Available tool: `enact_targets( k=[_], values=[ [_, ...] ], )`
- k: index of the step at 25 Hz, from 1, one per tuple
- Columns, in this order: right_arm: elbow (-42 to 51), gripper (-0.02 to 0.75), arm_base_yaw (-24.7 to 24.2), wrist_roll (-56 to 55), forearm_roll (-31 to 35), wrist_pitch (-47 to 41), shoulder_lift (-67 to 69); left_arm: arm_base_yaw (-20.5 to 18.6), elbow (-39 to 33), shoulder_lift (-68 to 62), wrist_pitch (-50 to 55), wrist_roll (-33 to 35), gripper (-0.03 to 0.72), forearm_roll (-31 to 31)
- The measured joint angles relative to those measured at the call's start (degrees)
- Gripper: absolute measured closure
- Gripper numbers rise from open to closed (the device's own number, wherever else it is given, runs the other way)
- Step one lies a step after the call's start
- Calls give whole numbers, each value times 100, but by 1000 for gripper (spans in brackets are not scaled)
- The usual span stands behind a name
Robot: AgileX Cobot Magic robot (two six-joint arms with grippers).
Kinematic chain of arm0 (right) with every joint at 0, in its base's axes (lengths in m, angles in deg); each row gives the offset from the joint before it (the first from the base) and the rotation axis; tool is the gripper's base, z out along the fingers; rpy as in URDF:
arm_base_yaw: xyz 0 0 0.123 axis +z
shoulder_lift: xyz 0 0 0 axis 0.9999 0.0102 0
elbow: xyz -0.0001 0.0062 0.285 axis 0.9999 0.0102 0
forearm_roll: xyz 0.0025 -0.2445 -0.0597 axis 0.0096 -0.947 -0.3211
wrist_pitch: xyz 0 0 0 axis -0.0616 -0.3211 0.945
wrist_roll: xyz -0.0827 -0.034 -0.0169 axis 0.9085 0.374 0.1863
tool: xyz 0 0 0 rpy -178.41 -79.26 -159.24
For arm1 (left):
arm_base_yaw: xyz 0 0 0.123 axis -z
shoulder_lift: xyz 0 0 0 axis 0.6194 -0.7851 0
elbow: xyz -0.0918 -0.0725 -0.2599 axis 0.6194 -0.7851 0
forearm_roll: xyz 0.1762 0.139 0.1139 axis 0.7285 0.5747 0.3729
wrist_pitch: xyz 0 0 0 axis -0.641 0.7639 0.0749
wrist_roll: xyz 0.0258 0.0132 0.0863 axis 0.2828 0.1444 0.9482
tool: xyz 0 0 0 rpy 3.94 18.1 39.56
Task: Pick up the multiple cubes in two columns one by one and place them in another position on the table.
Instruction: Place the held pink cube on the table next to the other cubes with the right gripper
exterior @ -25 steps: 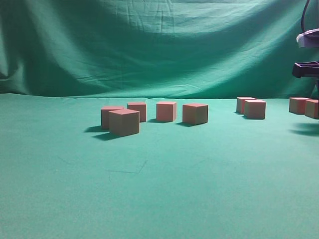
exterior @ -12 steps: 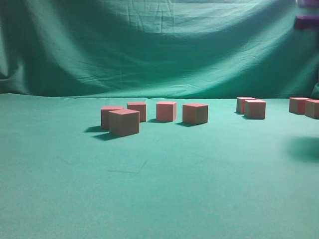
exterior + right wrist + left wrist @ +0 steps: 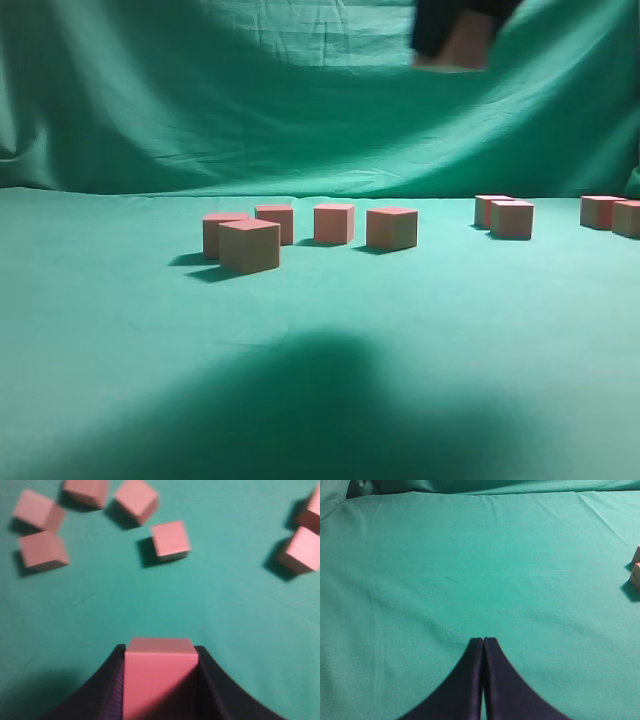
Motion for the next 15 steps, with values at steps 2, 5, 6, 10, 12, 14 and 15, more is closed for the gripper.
enact_targets(
  k=[2, 5, 6, 10, 12, 14, 15],
  values=[
    [0, 468, 431, 271, 13, 42, 85, 0, 0, 0, 0, 0, 688, 0],
    [0, 468, 885, 560, 23, 112, 325, 0, 0, 0, 0, 0, 688, 0],
    [0, 468, 980, 634, 23, 112, 440, 0, 0, 0, 0, 0, 688, 0],
    [-280, 468, 1050, 768, -8, -72, 993, 0, 0, 0, 0, 0, 688, 0],
    [-490, 468, 1050, 836, -61, -146, 1254, 0, 0, 0, 0, 0, 688, 0],
    [-641, 468, 1050, 967, -84, -171, 1509, 0, 0, 0, 0, 0, 688, 0],
    [-694, 468, 1050, 1039, -84, -171, 1600, 0, 0, 0, 0, 0, 688, 0]
  ],
)
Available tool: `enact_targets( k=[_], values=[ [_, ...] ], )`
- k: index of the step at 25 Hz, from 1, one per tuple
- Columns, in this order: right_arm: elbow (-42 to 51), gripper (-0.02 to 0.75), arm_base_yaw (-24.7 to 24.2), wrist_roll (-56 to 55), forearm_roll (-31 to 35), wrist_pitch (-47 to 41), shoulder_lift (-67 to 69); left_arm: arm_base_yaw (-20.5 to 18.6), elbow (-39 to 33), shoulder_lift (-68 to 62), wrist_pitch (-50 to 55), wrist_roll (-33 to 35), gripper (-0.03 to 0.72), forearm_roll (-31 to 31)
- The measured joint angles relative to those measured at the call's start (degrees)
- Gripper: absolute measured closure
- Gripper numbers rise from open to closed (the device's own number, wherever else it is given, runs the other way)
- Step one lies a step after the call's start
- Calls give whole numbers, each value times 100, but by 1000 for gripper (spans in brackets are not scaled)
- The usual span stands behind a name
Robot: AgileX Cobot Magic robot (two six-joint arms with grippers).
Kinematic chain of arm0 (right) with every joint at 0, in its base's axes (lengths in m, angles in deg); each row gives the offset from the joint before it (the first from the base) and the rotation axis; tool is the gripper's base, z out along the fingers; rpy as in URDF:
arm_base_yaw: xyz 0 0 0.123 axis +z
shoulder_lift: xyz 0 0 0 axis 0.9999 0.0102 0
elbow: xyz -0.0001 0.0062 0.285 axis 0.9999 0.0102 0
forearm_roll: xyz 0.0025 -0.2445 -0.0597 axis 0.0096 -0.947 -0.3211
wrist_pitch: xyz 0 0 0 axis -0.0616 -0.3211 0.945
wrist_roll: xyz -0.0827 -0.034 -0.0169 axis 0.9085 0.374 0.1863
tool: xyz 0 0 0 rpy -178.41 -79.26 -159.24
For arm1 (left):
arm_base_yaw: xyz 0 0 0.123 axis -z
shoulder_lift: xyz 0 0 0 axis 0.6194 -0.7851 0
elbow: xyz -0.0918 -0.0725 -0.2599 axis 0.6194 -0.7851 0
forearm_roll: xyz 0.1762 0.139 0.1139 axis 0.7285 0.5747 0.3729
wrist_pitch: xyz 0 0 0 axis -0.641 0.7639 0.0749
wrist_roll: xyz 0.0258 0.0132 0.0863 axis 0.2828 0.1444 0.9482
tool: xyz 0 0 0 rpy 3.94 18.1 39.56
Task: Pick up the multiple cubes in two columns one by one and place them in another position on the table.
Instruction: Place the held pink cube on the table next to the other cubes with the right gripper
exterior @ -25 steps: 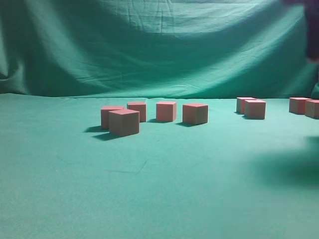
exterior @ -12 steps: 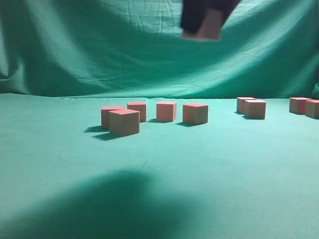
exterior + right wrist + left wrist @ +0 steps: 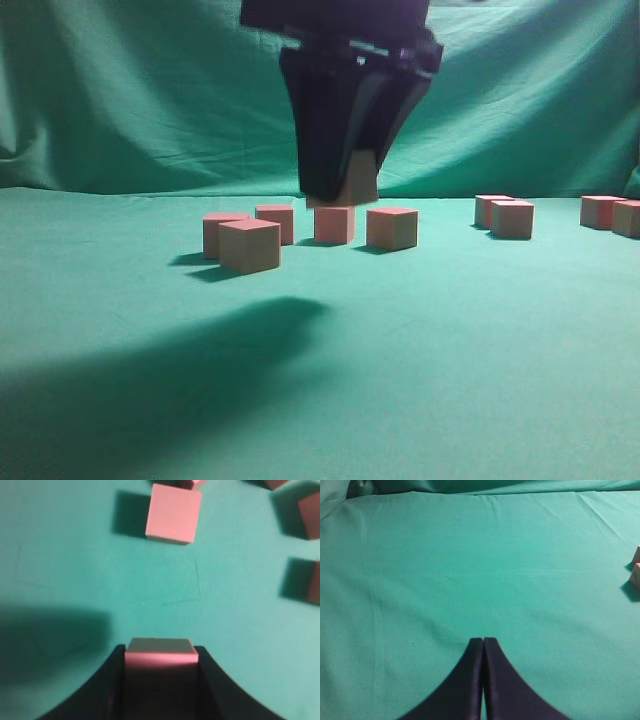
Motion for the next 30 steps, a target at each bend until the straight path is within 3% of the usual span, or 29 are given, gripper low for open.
enact_targets(
  k=[13, 30],
  values=[
    [-662, 468, 0, 362, -420, 52, 1010, 0, 0, 0, 0, 0, 688, 0],
    [-783, 468, 0, 362, -301, 314, 1218, 0, 0, 0, 0, 0, 688, 0]
  ],
)
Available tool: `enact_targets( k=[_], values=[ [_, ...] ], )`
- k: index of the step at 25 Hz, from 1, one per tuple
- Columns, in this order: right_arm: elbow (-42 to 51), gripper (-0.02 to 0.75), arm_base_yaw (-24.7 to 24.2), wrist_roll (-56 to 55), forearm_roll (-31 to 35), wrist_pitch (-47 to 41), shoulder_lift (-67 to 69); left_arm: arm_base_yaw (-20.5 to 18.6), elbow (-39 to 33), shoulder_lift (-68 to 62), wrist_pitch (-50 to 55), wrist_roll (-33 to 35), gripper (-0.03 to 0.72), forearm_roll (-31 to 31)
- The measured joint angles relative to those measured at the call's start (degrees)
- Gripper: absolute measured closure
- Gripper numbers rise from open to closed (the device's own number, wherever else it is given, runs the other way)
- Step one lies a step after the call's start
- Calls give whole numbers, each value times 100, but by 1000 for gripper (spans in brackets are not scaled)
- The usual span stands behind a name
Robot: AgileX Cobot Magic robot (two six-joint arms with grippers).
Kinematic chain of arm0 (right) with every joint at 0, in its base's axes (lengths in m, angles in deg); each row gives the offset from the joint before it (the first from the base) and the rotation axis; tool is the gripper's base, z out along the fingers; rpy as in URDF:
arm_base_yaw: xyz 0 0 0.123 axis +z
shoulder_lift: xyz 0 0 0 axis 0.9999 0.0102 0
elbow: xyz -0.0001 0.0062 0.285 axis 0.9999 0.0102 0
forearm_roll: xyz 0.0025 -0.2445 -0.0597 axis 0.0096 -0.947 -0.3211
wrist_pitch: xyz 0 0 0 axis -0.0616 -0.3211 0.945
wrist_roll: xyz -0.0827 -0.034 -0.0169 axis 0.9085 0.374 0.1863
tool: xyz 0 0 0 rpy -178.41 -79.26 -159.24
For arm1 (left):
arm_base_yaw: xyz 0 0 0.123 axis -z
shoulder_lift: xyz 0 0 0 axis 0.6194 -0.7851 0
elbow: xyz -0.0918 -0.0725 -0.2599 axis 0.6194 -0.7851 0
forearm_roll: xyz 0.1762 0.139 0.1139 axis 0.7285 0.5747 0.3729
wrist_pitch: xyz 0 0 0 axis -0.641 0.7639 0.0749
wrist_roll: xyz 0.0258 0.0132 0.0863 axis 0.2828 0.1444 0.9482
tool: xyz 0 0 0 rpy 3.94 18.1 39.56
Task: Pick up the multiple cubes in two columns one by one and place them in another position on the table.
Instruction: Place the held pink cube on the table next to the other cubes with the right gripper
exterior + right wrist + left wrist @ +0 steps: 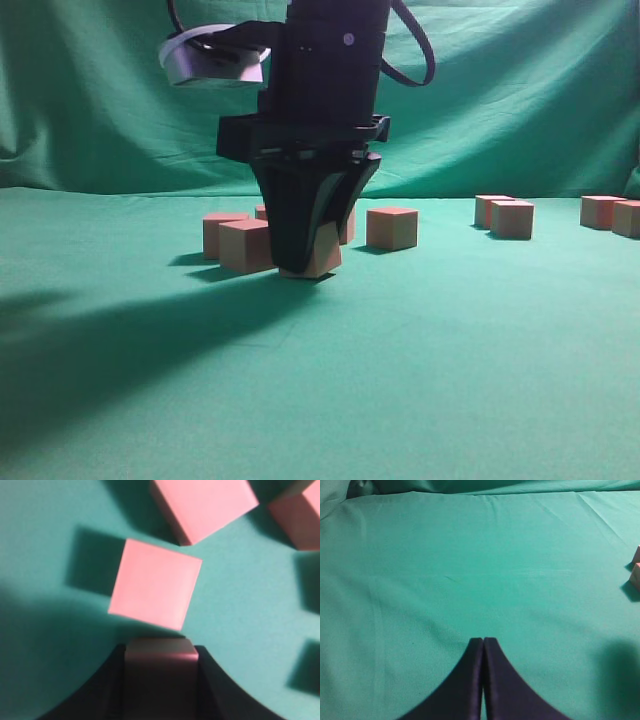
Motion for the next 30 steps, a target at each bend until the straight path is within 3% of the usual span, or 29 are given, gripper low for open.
enact_targets(
  k=[13, 22, 30],
  values=[
    [-3, 468, 0, 0, 27, -66, 0, 0, 0, 0, 0, 0, 688, 0],
    [-38, 155, 0, -10, 41, -186, 55, 0, 0, 0, 0, 0, 688, 0],
    [-1166, 137, 0, -344, -405, -1393, 55, 0, 0, 0, 0, 0, 688, 0]
  ],
)
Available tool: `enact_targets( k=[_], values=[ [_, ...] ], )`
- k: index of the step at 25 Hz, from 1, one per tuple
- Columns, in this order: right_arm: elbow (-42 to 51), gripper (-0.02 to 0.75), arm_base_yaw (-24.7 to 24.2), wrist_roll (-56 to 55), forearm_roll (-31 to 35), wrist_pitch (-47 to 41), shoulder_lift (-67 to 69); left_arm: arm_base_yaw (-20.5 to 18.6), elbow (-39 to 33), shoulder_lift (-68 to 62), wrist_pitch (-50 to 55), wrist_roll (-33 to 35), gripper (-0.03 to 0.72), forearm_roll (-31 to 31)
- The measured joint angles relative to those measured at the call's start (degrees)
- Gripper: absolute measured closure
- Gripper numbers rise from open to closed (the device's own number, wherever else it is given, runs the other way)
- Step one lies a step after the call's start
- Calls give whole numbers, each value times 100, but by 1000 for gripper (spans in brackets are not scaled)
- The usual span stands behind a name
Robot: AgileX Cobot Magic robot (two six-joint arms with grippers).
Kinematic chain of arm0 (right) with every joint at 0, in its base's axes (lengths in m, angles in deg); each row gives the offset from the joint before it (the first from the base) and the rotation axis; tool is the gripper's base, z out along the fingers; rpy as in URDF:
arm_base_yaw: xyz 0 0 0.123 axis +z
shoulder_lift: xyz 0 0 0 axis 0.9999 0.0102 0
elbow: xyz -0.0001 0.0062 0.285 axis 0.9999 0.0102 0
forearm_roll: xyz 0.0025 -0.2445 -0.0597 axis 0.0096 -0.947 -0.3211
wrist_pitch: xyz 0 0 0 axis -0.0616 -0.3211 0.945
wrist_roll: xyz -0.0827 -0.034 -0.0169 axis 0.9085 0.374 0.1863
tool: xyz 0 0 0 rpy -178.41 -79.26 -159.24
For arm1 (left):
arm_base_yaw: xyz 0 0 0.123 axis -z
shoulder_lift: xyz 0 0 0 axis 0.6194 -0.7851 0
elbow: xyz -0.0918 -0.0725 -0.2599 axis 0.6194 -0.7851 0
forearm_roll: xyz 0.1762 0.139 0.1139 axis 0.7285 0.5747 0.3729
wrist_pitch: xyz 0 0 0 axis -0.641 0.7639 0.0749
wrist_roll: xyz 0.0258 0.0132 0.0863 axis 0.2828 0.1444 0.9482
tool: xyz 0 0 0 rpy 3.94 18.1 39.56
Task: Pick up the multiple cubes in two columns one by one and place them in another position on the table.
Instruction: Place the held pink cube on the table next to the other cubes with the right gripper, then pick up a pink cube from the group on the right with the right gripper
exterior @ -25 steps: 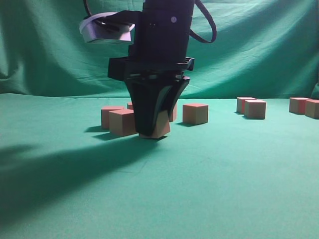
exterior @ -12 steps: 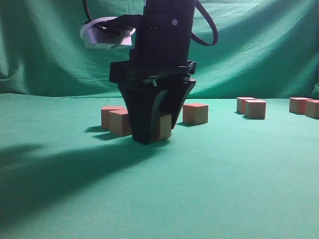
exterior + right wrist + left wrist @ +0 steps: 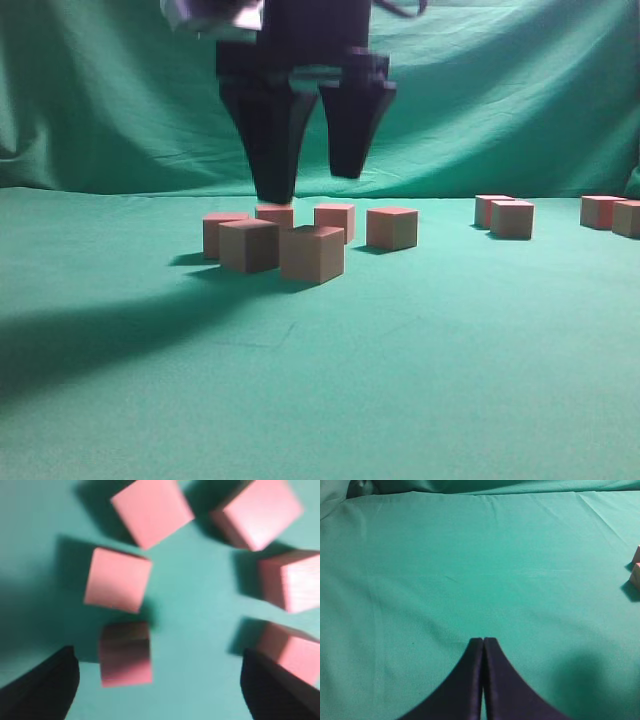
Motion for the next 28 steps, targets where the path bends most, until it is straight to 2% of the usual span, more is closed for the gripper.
enact_targets(
  k=[3, 6, 9, 10, 13, 16, 21, 25, 28],
  values=[
    [-677, 137, 0, -117, -65, -509, 0, 0, 0, 0, 0, 0, 688, 0],
    [-1256, 137, 0, -222, -262, -639, -26, 0, 0, 0, 0, 0, 688, 0],
    [-1414, 137, -15, -704, -917, -696, -169, 0, 0, 0, 0, 0, 688, 0],
    [-1417, 184, -76, -899, -1117, -711, -235, 0, 0, 0, 0, 0, 688, 0],
    [-1426, 189, -473, -1610, -1323, -718, -327, 0, 0, 0, 0, 0, 688, 0],
    [-1418, 189, -1106, -2062, -1182, -733, -330, 0, 0, 0, 0, 0, 688, 0],
    [-1241, 189, -2092, -2176, -334, -746, -305, 0, 0, 0, 0, 0, 688, 0],
    [-1030, 189, -2535, -2238, -131, -746, -212, 0, 0, 0, 0, 0, 688, 0],
    [-767, 189, -2653, -2299, -46, -736, -113, 0, 0, 0, 0, 0, 688, 0]
  ],
)
